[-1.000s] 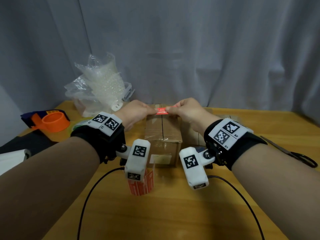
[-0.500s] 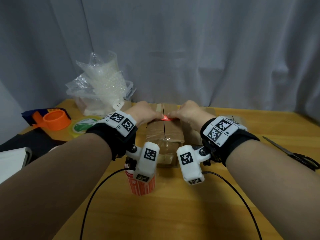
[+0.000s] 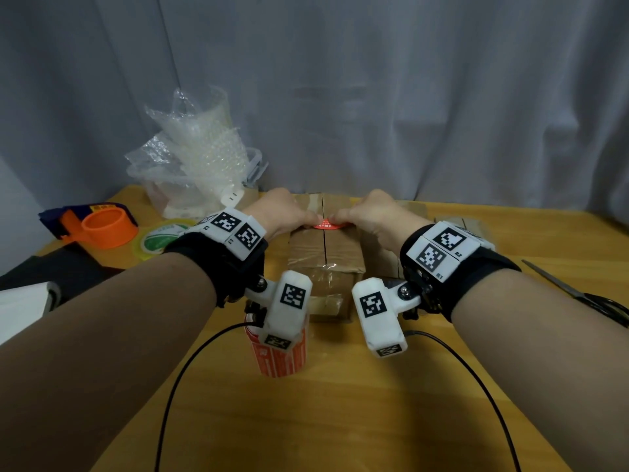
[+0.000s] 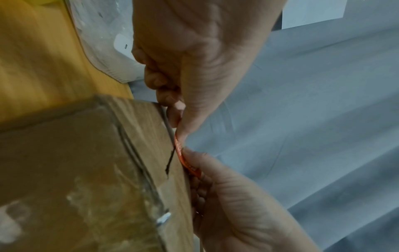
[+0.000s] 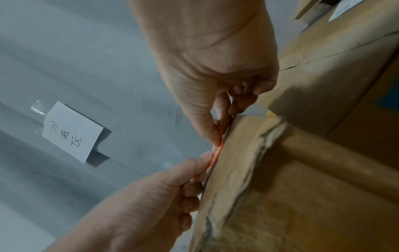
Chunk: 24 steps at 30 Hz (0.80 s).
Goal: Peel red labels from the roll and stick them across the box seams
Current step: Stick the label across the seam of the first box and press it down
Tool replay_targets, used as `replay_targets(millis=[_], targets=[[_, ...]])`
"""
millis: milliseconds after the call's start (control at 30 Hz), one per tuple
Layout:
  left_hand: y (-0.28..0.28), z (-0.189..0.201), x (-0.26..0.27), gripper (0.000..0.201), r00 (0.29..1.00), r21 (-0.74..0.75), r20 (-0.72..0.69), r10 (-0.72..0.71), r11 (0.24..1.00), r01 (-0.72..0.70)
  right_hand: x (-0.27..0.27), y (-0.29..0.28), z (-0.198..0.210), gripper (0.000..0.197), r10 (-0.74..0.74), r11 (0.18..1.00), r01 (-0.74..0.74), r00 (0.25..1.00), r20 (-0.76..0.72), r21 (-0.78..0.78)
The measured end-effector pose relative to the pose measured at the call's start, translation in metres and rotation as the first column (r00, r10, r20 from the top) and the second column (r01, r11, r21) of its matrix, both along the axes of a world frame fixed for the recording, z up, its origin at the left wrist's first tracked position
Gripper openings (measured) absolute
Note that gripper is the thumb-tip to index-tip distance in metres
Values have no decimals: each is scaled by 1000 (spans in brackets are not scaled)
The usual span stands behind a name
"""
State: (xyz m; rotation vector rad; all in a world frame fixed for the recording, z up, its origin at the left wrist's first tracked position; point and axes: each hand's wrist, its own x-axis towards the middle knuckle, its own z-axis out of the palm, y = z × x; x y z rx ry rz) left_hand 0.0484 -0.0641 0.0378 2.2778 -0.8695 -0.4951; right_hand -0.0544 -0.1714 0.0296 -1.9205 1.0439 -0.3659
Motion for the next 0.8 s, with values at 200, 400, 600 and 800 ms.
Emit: replay_targets(millis=[200, 400, 600, 800], targets=[[-2, 2, -2, 36, 999, 23, 33, -9, 1000, 9, -1, 1, -1, 36, 12, 999, -13, 1000, -9, -38], [-2, 4, -7, 32, 994, 100, 95, -48, 994, 38, -4, 3, -3, 31, 60, 997, -59, 998, 9, -44], [-1, 0, -7, 30, 1000, -5, -11, -28, 1000, 28, -16, -2, -9, 28, 25, 982, -42, 995, 93, 184], [-2, -2, -8, 29, 999, -30, -37, -34, 999, 33, -12, -10, -16, 20, -3, 926, -57, 987, 160, 372]])
